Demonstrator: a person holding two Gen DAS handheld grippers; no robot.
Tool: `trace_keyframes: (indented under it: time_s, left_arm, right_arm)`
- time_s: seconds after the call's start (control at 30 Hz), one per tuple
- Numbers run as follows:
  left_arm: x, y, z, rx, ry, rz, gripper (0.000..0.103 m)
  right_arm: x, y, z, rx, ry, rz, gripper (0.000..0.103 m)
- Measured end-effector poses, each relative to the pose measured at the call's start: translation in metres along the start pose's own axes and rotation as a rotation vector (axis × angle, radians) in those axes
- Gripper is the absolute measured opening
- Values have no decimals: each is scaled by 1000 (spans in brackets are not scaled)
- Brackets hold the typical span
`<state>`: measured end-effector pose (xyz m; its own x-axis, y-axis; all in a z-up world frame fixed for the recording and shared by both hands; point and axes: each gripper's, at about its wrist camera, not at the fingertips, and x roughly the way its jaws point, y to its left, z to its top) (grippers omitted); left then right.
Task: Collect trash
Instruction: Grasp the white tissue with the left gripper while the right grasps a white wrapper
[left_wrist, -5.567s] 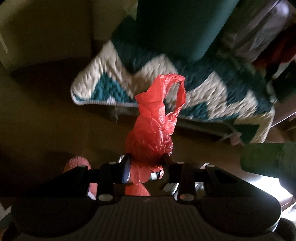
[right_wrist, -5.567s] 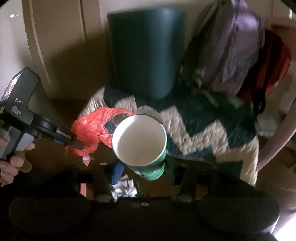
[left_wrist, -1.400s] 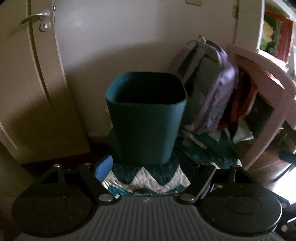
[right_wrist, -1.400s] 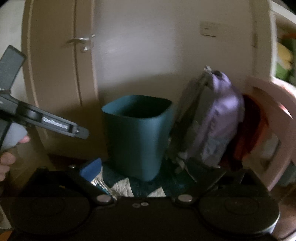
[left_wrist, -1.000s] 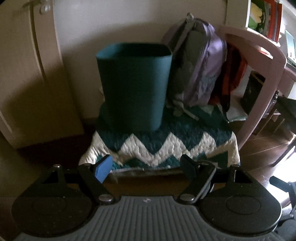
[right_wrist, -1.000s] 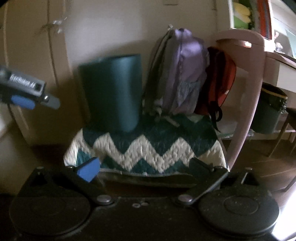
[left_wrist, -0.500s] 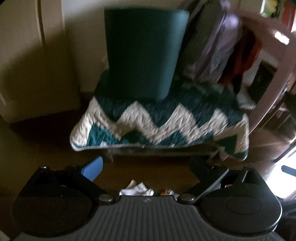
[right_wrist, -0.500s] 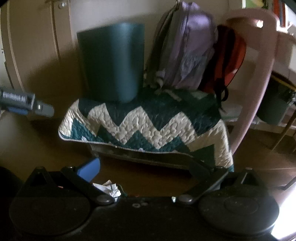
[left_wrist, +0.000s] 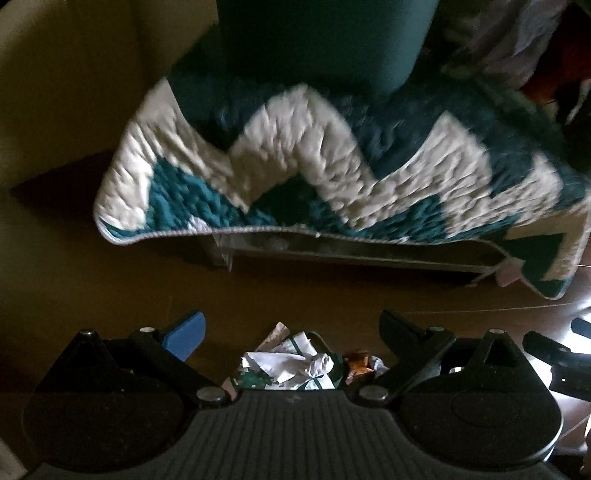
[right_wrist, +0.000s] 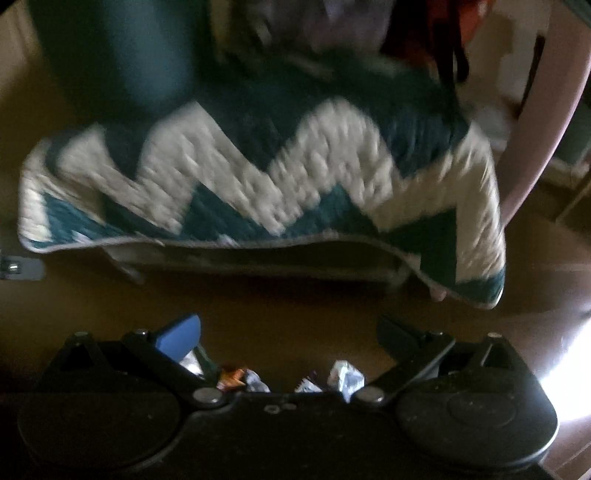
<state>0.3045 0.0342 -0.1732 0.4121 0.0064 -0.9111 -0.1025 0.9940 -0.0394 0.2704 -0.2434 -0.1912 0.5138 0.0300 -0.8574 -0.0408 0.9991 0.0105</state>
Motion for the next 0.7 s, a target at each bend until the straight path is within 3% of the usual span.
trace_keyframes:
  time_s: [0.13, 0.33, 0.5, 0.7]
  left_arm:
    - [61, -5, 0, -25, 93, 23, 101]
    - [159, -9, -20, -56, 312, 47, 101]
    - [218, -18, -43, -31, 419, 45, 101]
    - [271, -19, -65, -72, 534, 17, 101]
  right_arm:
    - [68, -17, -5, 110, 136, -31, 96]
    - [149, -43, -20, 232, 304, -48, 89]
    - [199, -71, -42, 314, 410, -78, 80]
    - [243, -87, -67, 373, 486, -97, 71]
